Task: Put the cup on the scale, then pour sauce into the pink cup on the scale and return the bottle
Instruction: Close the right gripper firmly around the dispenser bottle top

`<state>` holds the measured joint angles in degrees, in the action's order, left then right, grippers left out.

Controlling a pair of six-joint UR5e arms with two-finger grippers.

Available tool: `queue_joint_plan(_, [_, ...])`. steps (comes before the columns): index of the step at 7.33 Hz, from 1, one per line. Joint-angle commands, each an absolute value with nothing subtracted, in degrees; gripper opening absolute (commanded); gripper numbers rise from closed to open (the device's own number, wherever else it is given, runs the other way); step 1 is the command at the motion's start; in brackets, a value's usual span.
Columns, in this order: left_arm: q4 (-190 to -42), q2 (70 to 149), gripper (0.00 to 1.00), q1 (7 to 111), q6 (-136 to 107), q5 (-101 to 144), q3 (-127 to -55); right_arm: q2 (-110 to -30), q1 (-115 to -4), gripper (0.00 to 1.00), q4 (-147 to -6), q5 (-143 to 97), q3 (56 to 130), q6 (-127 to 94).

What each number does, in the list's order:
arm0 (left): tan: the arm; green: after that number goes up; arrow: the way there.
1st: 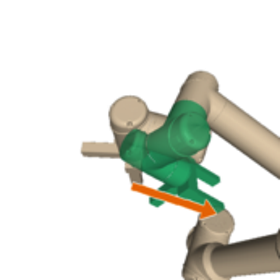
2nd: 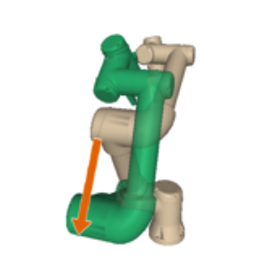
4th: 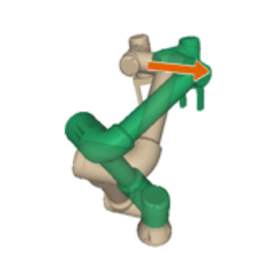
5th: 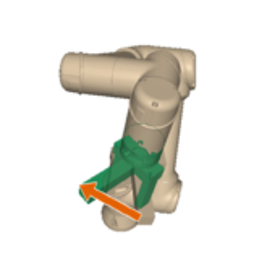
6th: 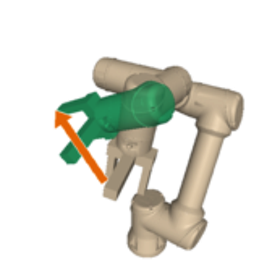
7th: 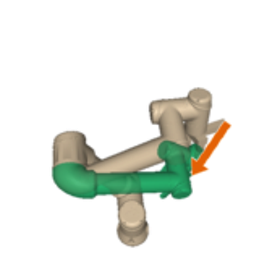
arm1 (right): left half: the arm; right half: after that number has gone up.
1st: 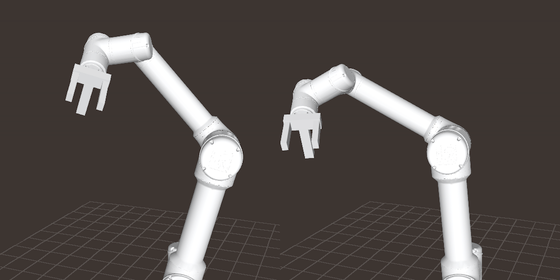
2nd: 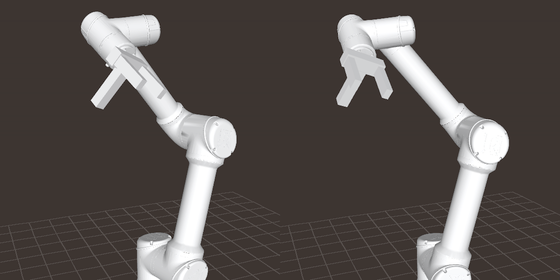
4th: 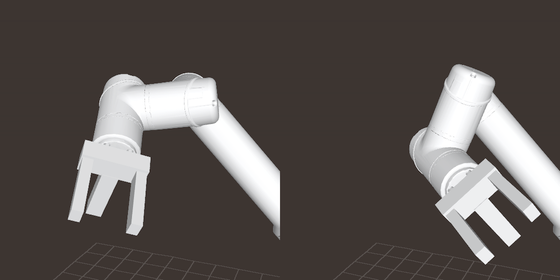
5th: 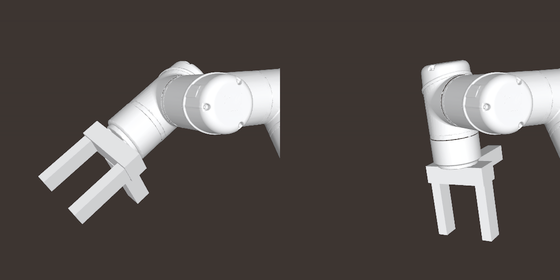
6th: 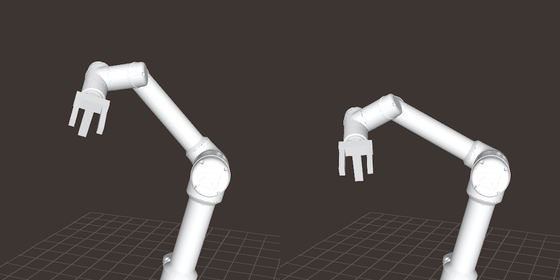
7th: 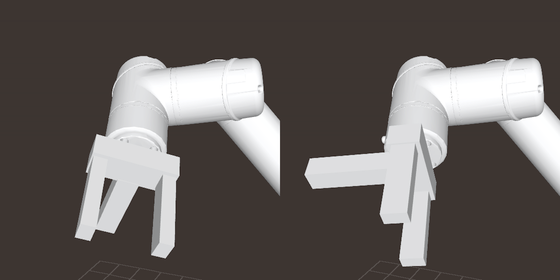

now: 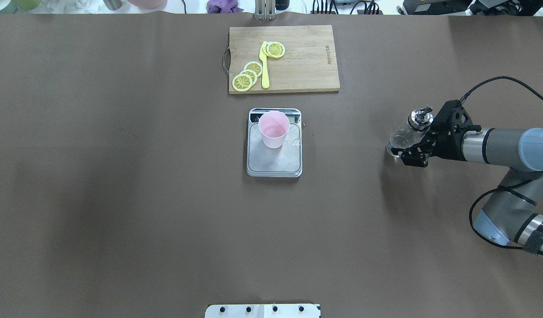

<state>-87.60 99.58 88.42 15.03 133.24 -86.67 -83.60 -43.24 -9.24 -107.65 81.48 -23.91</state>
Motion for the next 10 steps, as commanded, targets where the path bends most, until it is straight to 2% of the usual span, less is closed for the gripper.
queue_joint_plan(1, [-87.6, 99.6, 0.99, 88.4, 15.0, 133.3, -86.7, -83.5, -43.8, 0.24, -9.3, -108.5, 81.6, -22.7])
queue_joint_plan(3, [-87.6, 99.6, 0.99, 88.5, 15.0, 133.3, -86.8, -83.5, -45.7, 0.03, -9.2, -111.5, 81.9, -22.5])
queue_joint_plan(4, [-87.6, 99.6, 0.99, 88.5, 15.0, 133.3, -86.9, -83.5, -46.3, 0.00, -9.1, -112.0, 82.2, -22.3])
queue_joint_plan(8, [-87.0, 98.4, 0.99, 88.6, 14.5, 133.2, -87.4, -82.8, -46.9, 0.00, -12.6, -111.9, 82.4, -22.6])
queue_joint_plan(10, [-86.7, 95.8, 0.99, 88.6, 14.3, 133.2, -90.7, -79.7, -47.5, 0.00, -18.0, -112.1, 82.6, -22.7])
